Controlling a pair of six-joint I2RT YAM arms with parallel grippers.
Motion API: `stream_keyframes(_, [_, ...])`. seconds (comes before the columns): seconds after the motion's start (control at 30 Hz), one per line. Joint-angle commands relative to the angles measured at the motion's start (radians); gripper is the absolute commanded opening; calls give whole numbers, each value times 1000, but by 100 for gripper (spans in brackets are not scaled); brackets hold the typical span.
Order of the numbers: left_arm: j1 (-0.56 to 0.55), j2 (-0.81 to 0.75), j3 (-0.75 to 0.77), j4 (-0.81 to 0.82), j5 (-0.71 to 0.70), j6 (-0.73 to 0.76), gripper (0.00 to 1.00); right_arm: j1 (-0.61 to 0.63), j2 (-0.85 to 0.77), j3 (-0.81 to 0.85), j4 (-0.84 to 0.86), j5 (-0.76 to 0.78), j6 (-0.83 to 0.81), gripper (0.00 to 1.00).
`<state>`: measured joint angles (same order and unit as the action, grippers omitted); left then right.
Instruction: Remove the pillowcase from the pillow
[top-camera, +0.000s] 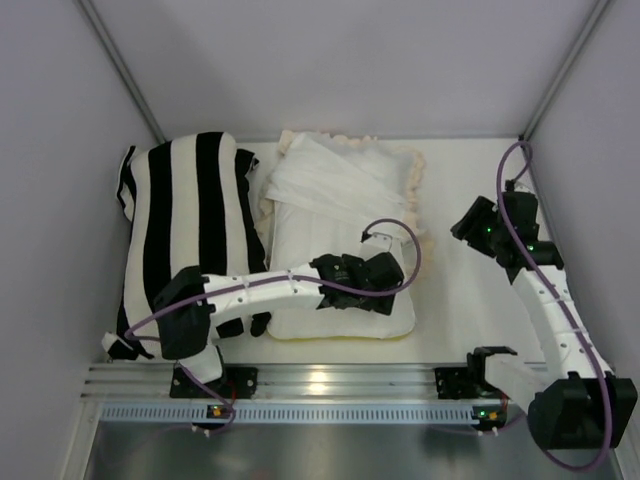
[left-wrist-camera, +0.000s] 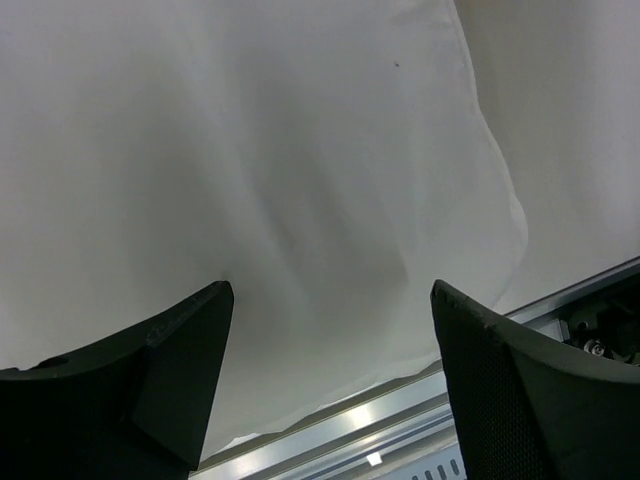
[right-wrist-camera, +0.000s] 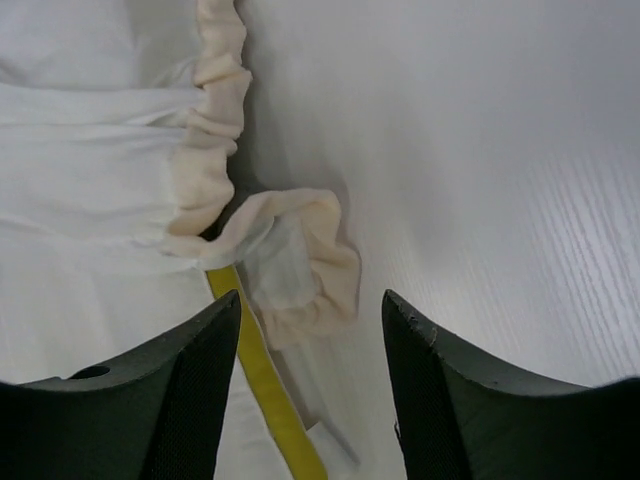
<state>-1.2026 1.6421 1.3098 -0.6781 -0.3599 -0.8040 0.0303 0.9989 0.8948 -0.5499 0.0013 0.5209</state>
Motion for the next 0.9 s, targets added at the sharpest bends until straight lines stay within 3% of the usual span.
stream_keyframes(0.0, [-25, 60, 87, -5, 6, -55, 83, -53, -29, -42, 2, -159, -15, 56])
stream_keyframes(0.43, [-43, 330, 289, -5, 41, -63, 84, -55, -160, -111, 24, -127, -13, 55])
stream_keyframes(0.67, [-43, 406, 247, -14, 1, -115, 82, -55, -158, -128, 25, -119, -19, 55])
stream_keyframes(0.77, [-43, 413, 223, -12, -39, -133, 59, -55, -158, -134, 25, -116, -19, 55])
stream_keyframes(0.8, [-43, 415, 211, -11, -43, -135, 34, -55, -158, -135, 30, -118, -18, 55])
stream_keyframes(0.87, [-43, 412, 203, -11, -48, -130, 10, -55, -157, -142, 42, -129, -16, 55])
